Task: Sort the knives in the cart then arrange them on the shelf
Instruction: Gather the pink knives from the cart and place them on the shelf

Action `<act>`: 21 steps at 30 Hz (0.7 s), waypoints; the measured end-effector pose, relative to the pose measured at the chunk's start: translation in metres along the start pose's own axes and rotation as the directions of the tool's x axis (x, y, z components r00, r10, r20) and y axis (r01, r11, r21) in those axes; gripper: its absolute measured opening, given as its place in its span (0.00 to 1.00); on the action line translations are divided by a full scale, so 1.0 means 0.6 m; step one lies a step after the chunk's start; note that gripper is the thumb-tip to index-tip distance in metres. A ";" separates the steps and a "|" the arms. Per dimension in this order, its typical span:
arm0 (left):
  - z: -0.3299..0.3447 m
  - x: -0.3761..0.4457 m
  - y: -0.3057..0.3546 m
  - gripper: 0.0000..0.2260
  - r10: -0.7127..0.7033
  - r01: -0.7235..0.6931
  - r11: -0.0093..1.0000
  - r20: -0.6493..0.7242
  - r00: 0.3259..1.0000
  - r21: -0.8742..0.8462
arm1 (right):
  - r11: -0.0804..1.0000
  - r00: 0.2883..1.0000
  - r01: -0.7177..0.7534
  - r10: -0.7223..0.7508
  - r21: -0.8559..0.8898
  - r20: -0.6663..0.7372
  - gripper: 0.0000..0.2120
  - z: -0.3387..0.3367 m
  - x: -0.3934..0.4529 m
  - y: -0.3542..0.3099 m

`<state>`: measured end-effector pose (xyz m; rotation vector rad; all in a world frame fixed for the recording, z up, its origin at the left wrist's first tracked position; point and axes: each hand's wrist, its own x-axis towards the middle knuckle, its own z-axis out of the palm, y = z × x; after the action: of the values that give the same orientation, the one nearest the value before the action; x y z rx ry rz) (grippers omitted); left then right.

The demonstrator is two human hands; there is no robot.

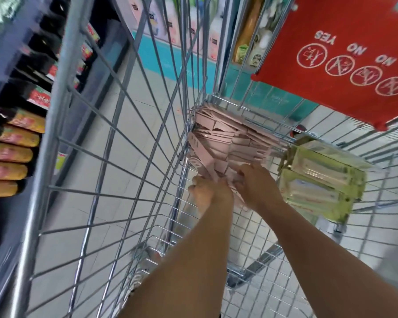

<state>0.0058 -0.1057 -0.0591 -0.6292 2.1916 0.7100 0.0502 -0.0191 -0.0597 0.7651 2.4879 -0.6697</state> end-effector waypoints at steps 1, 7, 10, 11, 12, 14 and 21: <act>0.002 -0.002 0.000 0.23 -0.026 0.025 0.998 -0.016 1.000 -0.065 | 1.000 1.000 -0.004 0.004 0.010 -0.004 0.13 0.000 0.001 0.001; 0.006 -0.009 -0.002 0.19 0.009 -0.010 0.998 -0.016 1.000 -0.067 | 0.999 0.999 -0.005 0.007 -0.041 0.053 0.10 -0.006 0.003 0.002; 0.010 -0.020 -0.007 0.19 0.085 -0.085 0.996 0.020 0.996 -0.036 | 1.000 0.997 0.002 0.000 -0.024 0.072 0.10 -0.017 -0.014 -0.010; 0.008 -0.027 -0.009 0.16 0.123 -0.121 0.991 0.036 0.992 -0.058 | 1.000 0.996 -0.009 0.010 -0.016 0.084 0.09 -0.020 -0.021 -0.014; 0.006 -0.036 -0.012 0.13 0.156 -0.152 0.986 0.048 0.987 -0.074 | 0.999 0.995 -0.041 0.039 0.017 0.087 0.08 -0.023 -0.027 -0.016; -0.004 -0.055 -0.022 0.09 0.228 -0.226 0.973 0.071 0.971 -0.045 | 0.982 0.989 -0.134 0.124 0.130 0.077 0.06 -0.024 -0.038 -0.019; -0.066 -0.101 -0.057 0.12 0.410 -0.418 0.905 0.094 0.907 0.083 | 0.907 0.968 -0.234 0.252 0.350 -0.006 0.12 -0.037 -0.116 -0.046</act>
<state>0.0445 -0.1432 0.0002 -0.0748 2.2975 0.8150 0.0796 -0.0540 0.0038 1.2130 2.2884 -1.0203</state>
